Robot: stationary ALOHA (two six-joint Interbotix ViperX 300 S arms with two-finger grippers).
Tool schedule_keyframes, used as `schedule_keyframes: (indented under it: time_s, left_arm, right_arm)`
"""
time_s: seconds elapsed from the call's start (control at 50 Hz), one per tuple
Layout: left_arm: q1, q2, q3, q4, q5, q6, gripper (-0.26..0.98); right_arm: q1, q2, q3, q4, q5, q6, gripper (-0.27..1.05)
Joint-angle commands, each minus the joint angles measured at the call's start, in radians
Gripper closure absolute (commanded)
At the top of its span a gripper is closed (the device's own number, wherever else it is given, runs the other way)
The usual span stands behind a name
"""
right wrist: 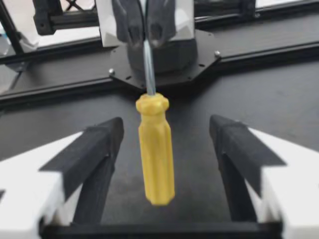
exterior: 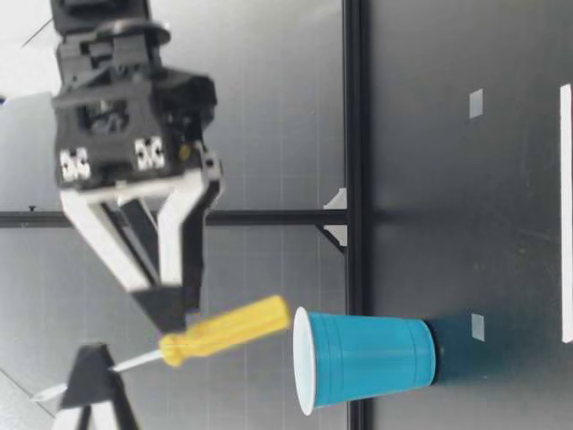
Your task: Pick up the screwdriver with the right arm, hand it over to the left arm then place it into the cup.
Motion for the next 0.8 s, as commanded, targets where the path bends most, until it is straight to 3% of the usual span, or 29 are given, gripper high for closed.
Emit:
schedule_keyframes:
  time_s: [0.0, 0.22, 0.38, 0.66, 0.78]
  left_arm:
    - [0.005, -0.015, -0.003, -0.008, -0.006, 0.014, 0.65]
    - [0.072, -0.034, 0.012, -0.06, -0.002, 0.104, 0.65]
    - [0.183, -0.035, 0.025, -0.106, 0.003, 0.19, 0.65]
    - [0.382, -0.017, 0.025, -0.132, 0.008, 0.275, 0.65]
    - [0.437, 0.006, 0.014, -0.14, 0.006, 0.287, 0.65]
  right_arm:
    - [-0.014, -0.077, 0.015, 0.002, -0.015, -0.003, 0.08]
    - [-0.04, -0.216, 0.137, 0.002, -0.046, -0.005, 0.08]
    - [-0.04, -0.281, 0.187, 0.002, -0.072, -0.002, 0.08]
    - [-0.038, -0.285, 0.206, 0.002, -0.077, 0.0, 0.08]
    - [-0.038, -0.276, 0.202, 0.002, -0.077, 0.002, 0.08]
